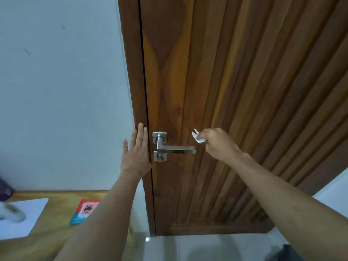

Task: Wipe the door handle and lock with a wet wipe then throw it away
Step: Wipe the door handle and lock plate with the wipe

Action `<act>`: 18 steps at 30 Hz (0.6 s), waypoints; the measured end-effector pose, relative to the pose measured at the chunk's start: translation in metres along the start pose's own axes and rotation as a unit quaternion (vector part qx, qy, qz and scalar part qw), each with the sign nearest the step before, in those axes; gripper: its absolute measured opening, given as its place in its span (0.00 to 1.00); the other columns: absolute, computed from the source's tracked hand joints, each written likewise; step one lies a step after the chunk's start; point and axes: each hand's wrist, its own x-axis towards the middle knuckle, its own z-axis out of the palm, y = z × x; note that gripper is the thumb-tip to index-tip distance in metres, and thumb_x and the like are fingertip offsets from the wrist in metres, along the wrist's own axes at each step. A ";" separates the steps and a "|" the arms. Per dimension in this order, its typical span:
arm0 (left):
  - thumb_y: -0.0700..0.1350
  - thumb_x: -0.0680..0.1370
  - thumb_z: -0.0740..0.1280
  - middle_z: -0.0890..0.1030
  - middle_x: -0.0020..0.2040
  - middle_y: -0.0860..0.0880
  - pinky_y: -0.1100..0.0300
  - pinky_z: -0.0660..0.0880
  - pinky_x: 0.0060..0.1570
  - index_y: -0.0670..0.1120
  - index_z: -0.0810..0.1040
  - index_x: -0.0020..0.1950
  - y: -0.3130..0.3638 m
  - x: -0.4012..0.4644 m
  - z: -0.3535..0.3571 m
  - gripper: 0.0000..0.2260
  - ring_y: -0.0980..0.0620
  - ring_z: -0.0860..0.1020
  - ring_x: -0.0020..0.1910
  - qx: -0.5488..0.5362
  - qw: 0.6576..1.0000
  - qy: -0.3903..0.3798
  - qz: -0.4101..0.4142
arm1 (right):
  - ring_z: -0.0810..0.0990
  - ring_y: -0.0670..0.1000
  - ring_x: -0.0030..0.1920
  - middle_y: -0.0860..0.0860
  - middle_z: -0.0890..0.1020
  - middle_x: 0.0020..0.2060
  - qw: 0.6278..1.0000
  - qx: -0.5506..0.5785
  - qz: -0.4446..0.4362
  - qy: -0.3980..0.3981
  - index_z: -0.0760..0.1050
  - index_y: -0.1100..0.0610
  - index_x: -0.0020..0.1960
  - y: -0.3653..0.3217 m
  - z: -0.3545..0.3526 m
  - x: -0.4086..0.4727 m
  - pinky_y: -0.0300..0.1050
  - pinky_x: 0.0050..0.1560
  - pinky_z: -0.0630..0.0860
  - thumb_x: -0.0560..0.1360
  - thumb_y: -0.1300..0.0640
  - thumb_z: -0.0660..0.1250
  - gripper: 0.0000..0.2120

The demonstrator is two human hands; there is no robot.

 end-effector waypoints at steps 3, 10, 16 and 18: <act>0.45 0.76 0.65 0.31 0.79 0.46 0.42 0.54 0.77 0.43 0.34 0.80 0.001 0.000 -0.002 0.44 0.44 0.41 0.80 -0.011 1.000 -0.001 -0.006 | 0.82 0.58 0.53 0.56 0.85 0.51 0.998 0.042 -0.043 0.034 0.84 0.60 0.53 -0.025 -0.001 0.022 0.54 0.50 0.79 0.67 0.77 0.58 0.24; 0.45 0.78 0.64 0.30 0.78 0.47 0.45 0.48 0.79 0.45 0.32 0.79 -0.010 0.002 -0.003 0.43 0.46 0.40 0.80 0.049 0.999 0.002 0.014 | 0.81 0.59 0.49 0.59 0.83 0.48 0.990 -0.012 -0.116 -0.073 0.83 0.60 0.52 -0.108 0.034 0.054 0.54 0.47 0.79 0.71 0.73 0.63 0.17; 0.43 0.79 0.62 0.31 0.79 0.47 0.44 0.47 0.78 0.45 0.33 0.79 -0.016 0.001 -0.006 0.42 0.47 0.41 0.80 0.047 0.998 0.004 0.036 | 0.79 0.55 0.60 0.51 0.83 0.57 0.983 -0.028 -0.163 -0.086 0.83 0.59 0.51 -0.080 0.055 0.026 0.52 0.54 0.78 0.69 0.73 0.63 0.17; 0.43 0.79 0.62 0.31 0.79 0.47 0.42 0.47 0.78 0.45 0.32 0.79 -0.015 0.000 -0.005 0.42 0.46 0.41 0.80 0.045 0.998 0.012 0.034 | 0.80 0.52 0.57 0.48 0.85 0.52 0.985 -0.023 -0.142 -0.091 0.83 0.59 0.49 -0.063 0.046 0.016 0.46 0.53 0.78 0.67 0.75 0.60 0.20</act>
